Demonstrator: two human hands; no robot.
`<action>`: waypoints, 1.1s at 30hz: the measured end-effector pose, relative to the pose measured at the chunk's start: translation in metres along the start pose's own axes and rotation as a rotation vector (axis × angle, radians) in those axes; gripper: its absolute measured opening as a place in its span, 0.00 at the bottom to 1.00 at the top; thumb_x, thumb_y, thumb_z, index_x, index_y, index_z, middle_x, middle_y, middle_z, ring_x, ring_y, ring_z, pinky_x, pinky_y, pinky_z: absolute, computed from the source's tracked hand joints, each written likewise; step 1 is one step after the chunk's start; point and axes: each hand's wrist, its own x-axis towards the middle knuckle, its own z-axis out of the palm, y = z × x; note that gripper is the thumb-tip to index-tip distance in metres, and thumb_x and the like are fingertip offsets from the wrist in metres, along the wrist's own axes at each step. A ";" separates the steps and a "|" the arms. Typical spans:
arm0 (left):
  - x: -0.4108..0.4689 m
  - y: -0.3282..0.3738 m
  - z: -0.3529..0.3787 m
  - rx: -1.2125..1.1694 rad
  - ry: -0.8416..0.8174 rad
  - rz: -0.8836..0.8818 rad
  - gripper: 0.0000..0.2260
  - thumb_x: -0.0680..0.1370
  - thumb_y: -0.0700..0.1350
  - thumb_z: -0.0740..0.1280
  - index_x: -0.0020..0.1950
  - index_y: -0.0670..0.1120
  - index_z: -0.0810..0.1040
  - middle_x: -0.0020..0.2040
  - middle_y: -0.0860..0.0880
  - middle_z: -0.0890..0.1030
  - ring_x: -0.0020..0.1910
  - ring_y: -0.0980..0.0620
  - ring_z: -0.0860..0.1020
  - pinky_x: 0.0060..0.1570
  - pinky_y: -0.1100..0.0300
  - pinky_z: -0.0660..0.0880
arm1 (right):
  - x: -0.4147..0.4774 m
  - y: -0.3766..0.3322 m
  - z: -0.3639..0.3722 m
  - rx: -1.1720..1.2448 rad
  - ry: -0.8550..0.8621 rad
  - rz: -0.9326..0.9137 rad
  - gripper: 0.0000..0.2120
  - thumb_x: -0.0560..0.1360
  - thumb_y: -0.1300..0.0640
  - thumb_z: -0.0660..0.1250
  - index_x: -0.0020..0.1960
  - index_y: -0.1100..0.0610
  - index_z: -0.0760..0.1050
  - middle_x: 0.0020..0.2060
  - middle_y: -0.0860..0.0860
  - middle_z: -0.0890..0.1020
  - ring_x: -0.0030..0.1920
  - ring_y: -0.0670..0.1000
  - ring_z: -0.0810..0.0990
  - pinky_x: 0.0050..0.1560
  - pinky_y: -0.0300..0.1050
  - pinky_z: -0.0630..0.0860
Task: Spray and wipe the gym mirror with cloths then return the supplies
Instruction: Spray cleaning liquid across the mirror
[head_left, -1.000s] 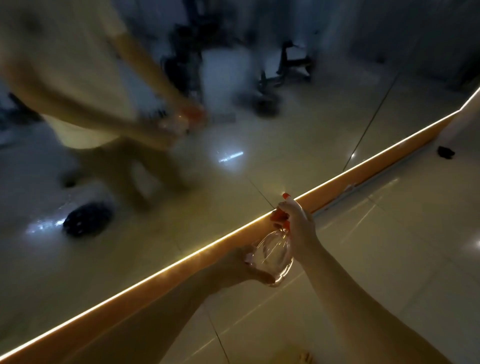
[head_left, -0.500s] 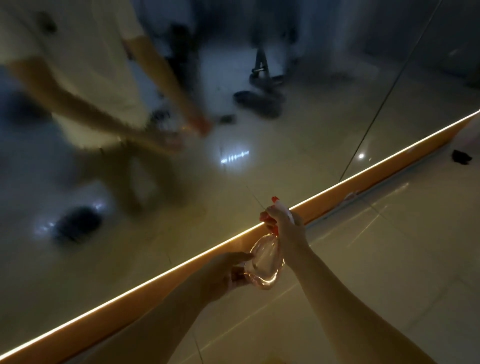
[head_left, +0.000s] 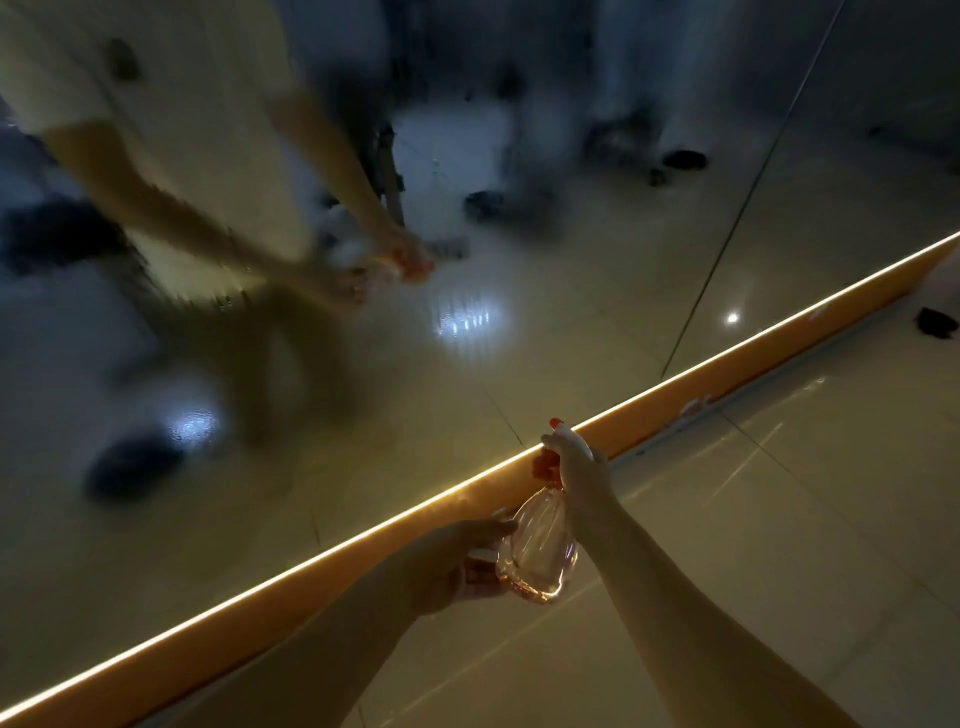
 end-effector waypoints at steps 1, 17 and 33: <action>0.002 0.001 0.006 0.003 0.003 -0.009 0.24 0.72 0.47 0.81 0.66 0.42 0.82 0.60 0.41 0.85 0.58 0.41 0.85 0.55 0.48 0.83 | 0.002 -0.002 -0.008 0.007 -0.006 -0.005 0.14 0.77 0.56 0.72 0.56 0.65 0.79 0.41 0.58 0.83 0.42 0.54 0.82 0.41 0.45 0.78; 0.012 0.029 0.104 0.080 -0.107 -0.131 0.27 0.75 0.43 0.77 0.69 0.35 0.73 0.54 0.34 0.83 0.50 0.37 0.86 0.56 0.47 0.83 | 0.019 -0.050 -0.093 -0.114 -0.019 -0.005 0.08 0.77 0.57 0.69 0.41 0.58 0.78 0.31 0.54 0.78 0.30 0.49 0.77 0.33 0.41 0.73; 0.089 0.066 0.166 0.196 -0.271 -0.123 0.40 0.61 0.56 0.86 0.66 0.37 0.78 0.63 0.32 0.81 0.57 0.36 0.84 0.58 0.46 0.82 | 0.070 -0.090 -0.149 -0.103 0.034 -0.114 0.05 0.75 0.61 0.69 0.43 0.60 0.82 0.36 0.60 0.82 0.35 0.54 0.81 0.38 0.43 0.76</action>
